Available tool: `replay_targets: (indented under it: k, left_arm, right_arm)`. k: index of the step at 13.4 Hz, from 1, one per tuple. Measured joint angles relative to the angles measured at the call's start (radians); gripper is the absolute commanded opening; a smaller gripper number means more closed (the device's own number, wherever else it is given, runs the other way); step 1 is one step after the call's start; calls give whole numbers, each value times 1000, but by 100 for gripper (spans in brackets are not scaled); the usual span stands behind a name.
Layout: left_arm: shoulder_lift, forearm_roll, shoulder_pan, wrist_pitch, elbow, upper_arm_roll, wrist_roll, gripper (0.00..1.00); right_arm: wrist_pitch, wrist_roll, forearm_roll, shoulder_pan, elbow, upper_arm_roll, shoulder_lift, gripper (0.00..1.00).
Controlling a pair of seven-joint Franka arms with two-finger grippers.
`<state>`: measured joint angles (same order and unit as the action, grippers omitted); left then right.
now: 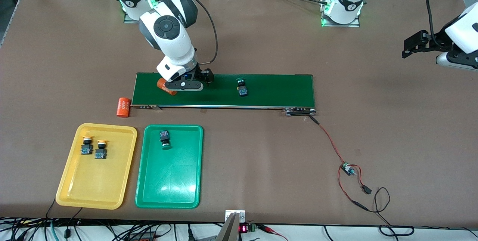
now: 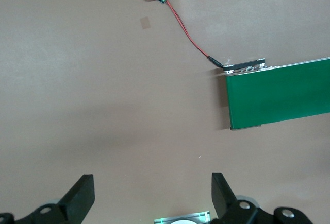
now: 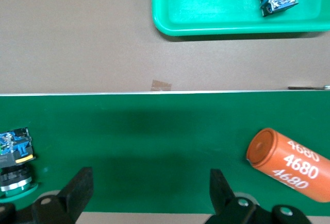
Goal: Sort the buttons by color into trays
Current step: 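Grasp the green button on the belt with the right gripper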
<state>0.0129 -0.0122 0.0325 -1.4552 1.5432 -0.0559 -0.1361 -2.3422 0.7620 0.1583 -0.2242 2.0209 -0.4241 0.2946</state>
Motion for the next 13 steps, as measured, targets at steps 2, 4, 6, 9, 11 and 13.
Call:
replay_targets:
  k: [2, 4, 6, 9, 11, 13]
  left_arm:
    - [0, 0, -2, 8, -5, -1, 0, 100]
    - [1, 0, -3, 17, -6, -1, 0, 100]
    - [6, 0, -4, 18, -7, -1, 0, 100]
    - [9, 0, -6, 18, -8, -2, 0, 100]
    - [9, 0, -7, 18, -9, -2, 0, 100]
    - [9, 0, -8, 18, -10, -3, 0, 100]
  right_arm:
    - [-2, 2, 0, -14, 0, 0, 14, 100]
    - [-4, 14, 0, -22, -3, 0, 22, 100]
    - [-4, 26, 0, -23, -9, 0, 25, 100]
    - [-4, 43, 0, -27, -10, 0, 27, 100]
    - [-5, 65, 0, -32, -17, 0, 34, 100]
    - [-5, 80, 0, -45, -29, 0, 48, 100]
